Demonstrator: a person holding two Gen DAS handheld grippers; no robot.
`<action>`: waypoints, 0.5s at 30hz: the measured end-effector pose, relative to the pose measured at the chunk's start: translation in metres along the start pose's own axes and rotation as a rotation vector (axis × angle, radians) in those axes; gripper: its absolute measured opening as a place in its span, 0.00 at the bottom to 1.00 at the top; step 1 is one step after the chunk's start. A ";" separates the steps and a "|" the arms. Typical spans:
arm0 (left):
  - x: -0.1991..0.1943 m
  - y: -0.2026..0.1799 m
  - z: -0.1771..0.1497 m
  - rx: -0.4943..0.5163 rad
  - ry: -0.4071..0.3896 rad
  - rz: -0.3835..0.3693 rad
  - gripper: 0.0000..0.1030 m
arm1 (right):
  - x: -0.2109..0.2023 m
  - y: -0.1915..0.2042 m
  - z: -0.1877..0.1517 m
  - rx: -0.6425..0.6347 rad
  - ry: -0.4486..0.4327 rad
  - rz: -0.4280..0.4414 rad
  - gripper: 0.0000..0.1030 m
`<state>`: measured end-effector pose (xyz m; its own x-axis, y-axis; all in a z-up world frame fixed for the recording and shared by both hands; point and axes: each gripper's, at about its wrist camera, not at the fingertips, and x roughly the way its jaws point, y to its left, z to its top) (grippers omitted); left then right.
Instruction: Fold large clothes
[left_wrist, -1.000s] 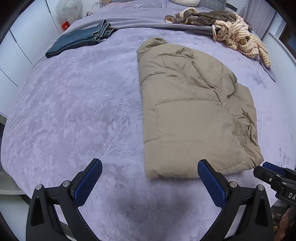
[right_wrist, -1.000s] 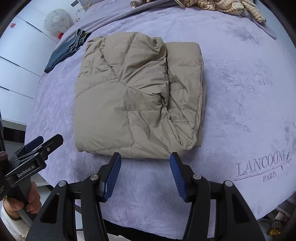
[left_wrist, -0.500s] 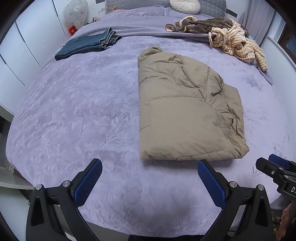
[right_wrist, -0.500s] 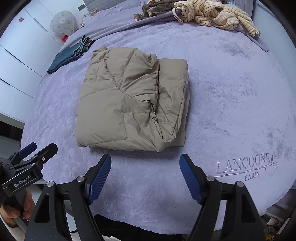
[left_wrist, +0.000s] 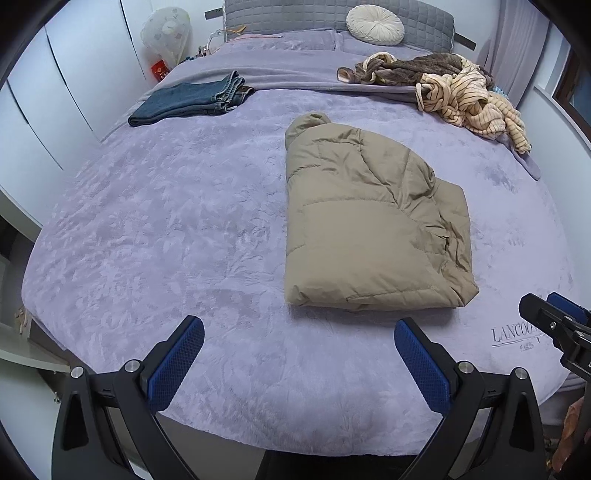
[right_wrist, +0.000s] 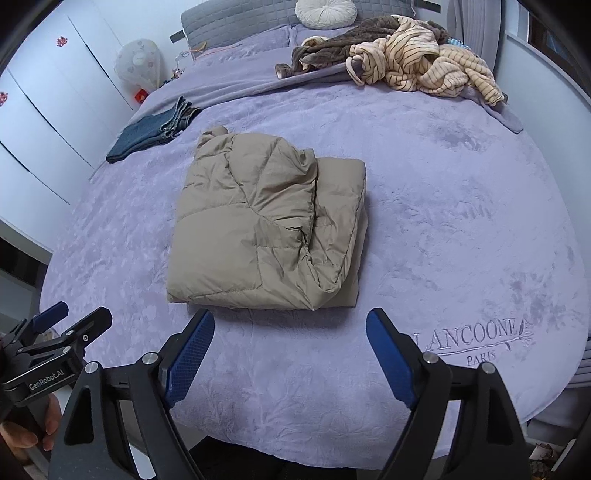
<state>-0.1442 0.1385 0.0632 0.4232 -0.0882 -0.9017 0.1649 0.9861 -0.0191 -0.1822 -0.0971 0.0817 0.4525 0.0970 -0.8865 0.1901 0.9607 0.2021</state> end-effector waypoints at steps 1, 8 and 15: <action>-0.004 0.000 -0.001 -0.001 -0.005 0.000 1.00 | -0.002 0.000 -0.001 -0.002 -0.006 0.002 0.84; -0.018 0.004 0.000 0.003 -0.035 -0.012 1.00 | -0.014 0.005 -0.001 -0.001 -0.047 -0.011 0.86; -0.020 0.016 0.009 0.011 -0.046 -0.011 1.00 | -0.019 0.013 0.006 0.021 -0.125 -0.047 0.87</action>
<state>-0.1422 0.1553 0.0843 0.4616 -0.1061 -0.8807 0.1795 0.9835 -0.0244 -0.1835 -0.0881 0.1038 0.5473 0.0175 -0.8368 0.2310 0.9578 0.1711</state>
